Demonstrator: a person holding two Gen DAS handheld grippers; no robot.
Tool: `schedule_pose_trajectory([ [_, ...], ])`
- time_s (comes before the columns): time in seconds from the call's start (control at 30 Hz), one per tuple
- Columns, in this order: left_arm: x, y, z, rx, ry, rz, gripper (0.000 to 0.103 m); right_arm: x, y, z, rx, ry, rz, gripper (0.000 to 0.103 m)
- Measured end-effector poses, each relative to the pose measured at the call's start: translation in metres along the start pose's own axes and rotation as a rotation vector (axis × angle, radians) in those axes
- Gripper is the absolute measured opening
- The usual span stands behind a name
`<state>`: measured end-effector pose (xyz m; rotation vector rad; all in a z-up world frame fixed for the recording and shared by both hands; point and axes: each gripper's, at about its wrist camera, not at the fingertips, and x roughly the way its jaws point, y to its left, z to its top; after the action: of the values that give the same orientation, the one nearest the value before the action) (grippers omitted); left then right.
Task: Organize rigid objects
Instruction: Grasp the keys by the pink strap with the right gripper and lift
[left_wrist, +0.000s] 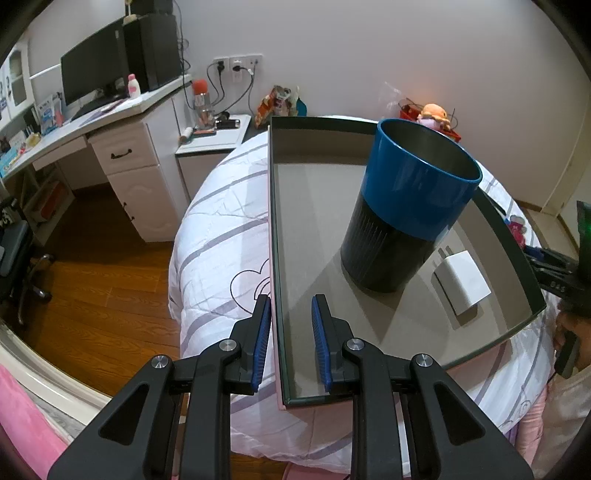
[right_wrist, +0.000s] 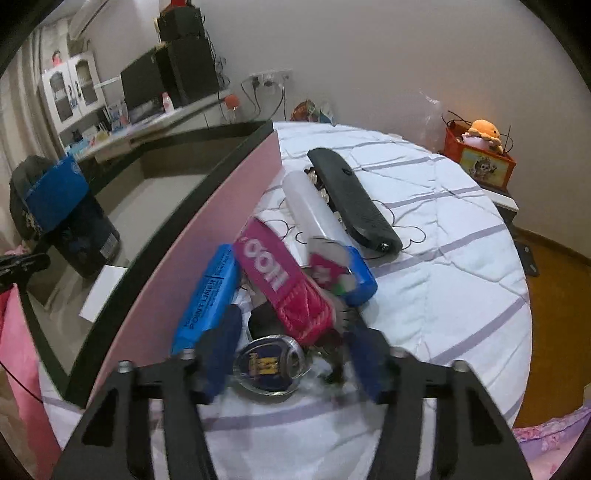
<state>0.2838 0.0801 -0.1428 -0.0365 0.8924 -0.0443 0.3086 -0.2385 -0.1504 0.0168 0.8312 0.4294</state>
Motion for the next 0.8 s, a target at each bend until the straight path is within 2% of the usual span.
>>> schedule_pose_trajectory([
  [0.07,0.001,-0.001,0.000,0.000,0.000,0.002,0.022,-0.003,-0.002,-0.003,0.023,-0.006,0.037,0.038],
  [0.3,0.001,0.000,0.000,0.002,0.001,-0.001,0.022,-0.026,-0.009,-0.015,0.111,-0.064,0.096,0.032],
  [0.53,0.002,-0.001,-0.001,0.005,0.002,0.002,0.022,-0.034,-0.009,-0.012,0.145,-0.110,0.083,0.029],
  [0.67,0.002,-0.001,-0.001,0.003,0.002,0.004,0.022,-0.042,-0.008,-0.002,0.147,-0.138,0.091,0.011],
  [0.8,0.001,0.000,-0.002,0.004,0.001,0.004,0.022,-0.048,0.000,0.011,0.119,-0.162,0.080,0.010],
])
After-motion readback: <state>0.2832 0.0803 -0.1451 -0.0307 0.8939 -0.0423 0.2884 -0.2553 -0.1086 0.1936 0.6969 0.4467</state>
